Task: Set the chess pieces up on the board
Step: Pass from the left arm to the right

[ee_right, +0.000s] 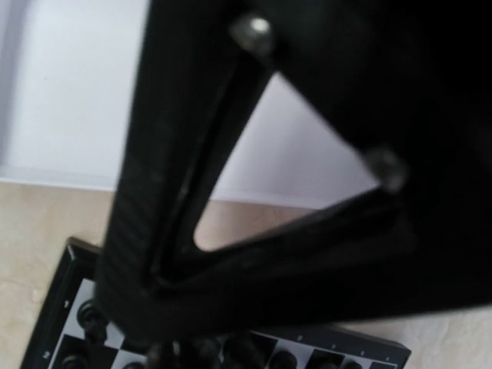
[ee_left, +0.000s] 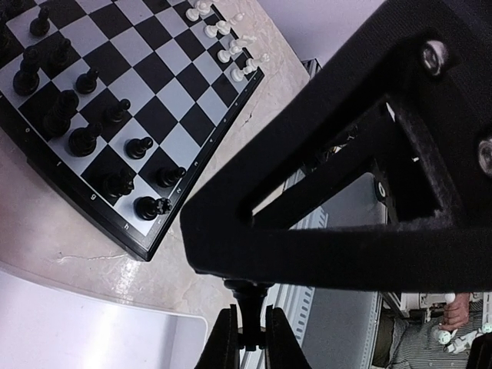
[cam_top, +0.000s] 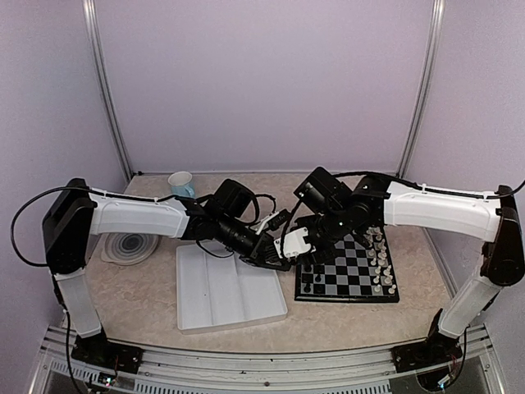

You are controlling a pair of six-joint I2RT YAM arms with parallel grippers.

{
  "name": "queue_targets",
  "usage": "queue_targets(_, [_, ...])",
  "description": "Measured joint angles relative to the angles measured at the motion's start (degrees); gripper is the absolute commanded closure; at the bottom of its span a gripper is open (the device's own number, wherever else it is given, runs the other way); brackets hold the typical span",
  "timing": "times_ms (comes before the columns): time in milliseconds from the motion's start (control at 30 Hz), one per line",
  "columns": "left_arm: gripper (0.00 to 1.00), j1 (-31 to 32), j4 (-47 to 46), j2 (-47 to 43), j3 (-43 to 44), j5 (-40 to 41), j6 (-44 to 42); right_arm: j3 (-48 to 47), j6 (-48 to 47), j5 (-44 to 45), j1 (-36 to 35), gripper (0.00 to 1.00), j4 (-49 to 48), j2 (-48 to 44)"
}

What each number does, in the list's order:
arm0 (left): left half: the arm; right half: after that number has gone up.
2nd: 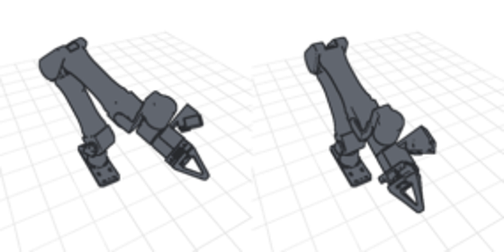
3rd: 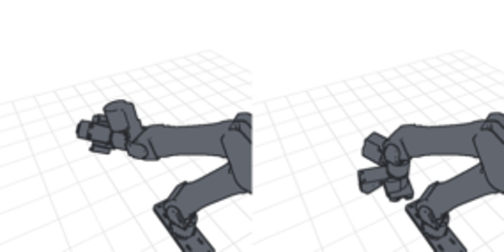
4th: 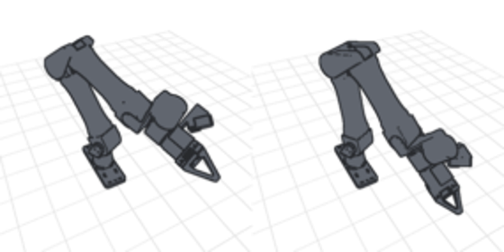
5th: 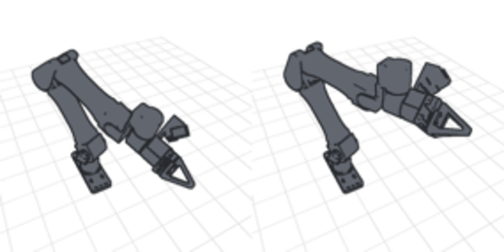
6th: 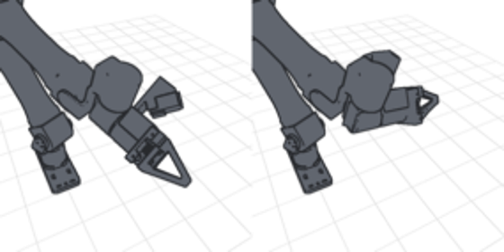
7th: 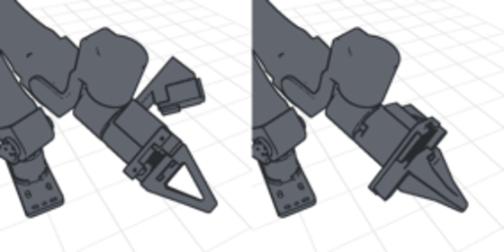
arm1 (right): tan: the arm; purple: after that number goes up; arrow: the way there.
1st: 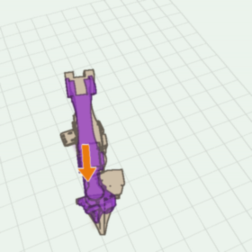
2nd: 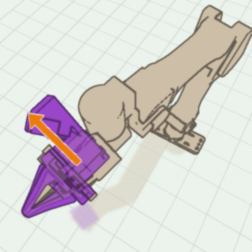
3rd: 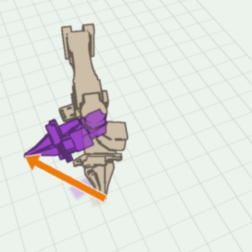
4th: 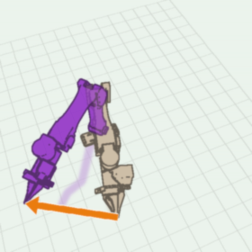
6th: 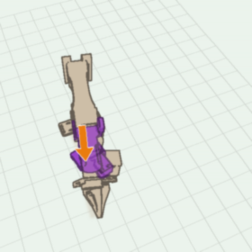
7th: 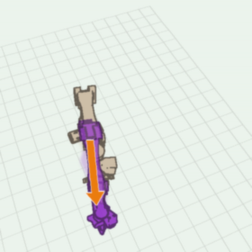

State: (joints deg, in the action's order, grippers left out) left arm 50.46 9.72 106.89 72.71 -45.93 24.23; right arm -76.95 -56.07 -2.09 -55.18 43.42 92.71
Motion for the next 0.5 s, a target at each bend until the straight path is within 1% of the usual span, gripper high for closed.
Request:
queue_targets(333, [0.97, 0.0, 0.0, 0.0, 0.0, -0.4, 1.0, 0.1, 0.0, 2.4, -1.5, 0.65, 0.7, 0.5])
queue_targets(500, [0.97, 0.0, -0.3, 0.0, 0.0, -0.4, 1.4, 0.4, 0.0, 2.3, -1.8, 0.63, 1.0, 0.5])
